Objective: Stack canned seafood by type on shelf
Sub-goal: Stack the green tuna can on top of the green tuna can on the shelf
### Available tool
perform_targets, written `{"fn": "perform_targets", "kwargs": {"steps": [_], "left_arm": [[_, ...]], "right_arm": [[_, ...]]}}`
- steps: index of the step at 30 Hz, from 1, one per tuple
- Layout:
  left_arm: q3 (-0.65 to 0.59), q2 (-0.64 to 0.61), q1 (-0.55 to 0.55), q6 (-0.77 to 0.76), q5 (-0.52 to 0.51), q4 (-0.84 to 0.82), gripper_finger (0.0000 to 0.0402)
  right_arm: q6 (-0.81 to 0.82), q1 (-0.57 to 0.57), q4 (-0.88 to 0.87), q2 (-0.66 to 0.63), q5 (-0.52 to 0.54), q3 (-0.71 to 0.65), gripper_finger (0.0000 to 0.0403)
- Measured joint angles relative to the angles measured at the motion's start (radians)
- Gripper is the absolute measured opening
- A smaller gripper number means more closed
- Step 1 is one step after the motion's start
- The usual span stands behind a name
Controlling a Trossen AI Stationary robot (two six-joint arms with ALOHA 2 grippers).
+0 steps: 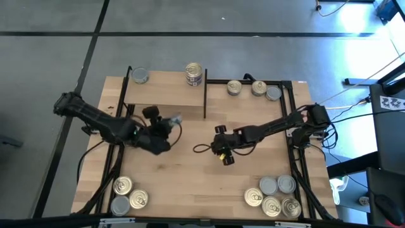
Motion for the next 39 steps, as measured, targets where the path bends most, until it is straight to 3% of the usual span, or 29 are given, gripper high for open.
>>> {"fn": "perform_targets", "kwargs": {"steps": [13, 28, 39], "left_arm": [[0.256, 0.000, 0.374, 0.032, -0.003, -0.320, 0.0138], [0.260, 0.076, 0.826, 0.163, -0.006, -0.344, 0.0138], [0.259, 0.195, 0.994, 0.224, -0.003, -0.340, 0.0139]], "right_arm": [[-0.060, 0.000, 0.123, -0.001, -0.018, -0.089, 0.0200], [-0.094, 0.000, 0.207, -0.001, 0.010, -0.132, 0.0200], [-0.099, 0.000, 0.217, 0.000, 0.011, -0.132, 0.0200]]}}
